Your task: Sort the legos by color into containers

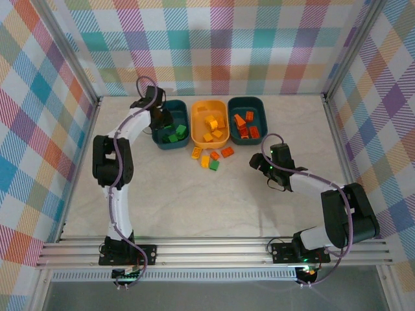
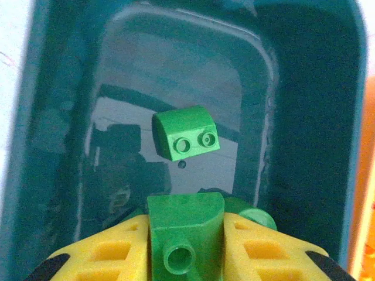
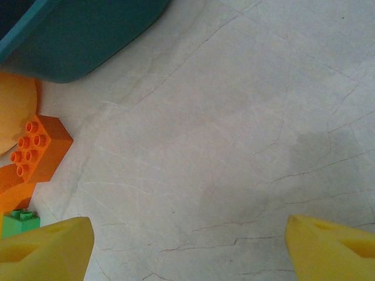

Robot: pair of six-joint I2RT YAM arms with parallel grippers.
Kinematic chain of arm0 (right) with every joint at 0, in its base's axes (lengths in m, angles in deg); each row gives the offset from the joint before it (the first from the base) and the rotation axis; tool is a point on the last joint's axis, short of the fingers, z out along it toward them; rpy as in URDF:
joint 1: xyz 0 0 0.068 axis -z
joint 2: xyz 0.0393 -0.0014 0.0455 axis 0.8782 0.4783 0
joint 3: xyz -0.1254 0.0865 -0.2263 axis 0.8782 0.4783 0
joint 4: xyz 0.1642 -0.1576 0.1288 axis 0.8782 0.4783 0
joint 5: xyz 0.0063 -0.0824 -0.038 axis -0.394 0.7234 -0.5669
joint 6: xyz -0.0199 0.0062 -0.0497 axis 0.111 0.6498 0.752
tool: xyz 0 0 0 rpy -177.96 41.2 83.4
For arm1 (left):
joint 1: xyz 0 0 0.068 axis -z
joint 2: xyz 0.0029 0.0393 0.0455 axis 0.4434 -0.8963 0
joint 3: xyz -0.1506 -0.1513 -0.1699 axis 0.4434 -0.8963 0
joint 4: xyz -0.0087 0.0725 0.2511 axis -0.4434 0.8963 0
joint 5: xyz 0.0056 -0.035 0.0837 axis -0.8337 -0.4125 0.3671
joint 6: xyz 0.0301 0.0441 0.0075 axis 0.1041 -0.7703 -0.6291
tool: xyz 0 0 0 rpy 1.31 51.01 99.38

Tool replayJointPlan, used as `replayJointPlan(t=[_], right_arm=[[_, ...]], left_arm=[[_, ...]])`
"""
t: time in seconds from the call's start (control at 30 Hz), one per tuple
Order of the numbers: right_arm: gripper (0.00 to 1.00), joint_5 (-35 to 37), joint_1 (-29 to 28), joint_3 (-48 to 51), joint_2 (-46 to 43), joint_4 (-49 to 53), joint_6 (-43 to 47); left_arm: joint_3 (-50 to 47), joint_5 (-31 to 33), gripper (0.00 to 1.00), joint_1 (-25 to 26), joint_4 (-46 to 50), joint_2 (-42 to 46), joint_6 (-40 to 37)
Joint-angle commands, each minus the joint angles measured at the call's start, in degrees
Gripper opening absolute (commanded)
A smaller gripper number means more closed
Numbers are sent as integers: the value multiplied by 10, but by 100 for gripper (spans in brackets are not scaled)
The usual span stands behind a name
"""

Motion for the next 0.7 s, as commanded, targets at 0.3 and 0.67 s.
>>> replayJointPlan(t=[0.3,0.67], right_arm=[[85,-25,1,-17,-10,-13,15],[79,86,-175,-90,7,18,95]], left_arm=[[35,-59,61,4,39,18,7],[-297,-48,86,4,-111,339,85]])
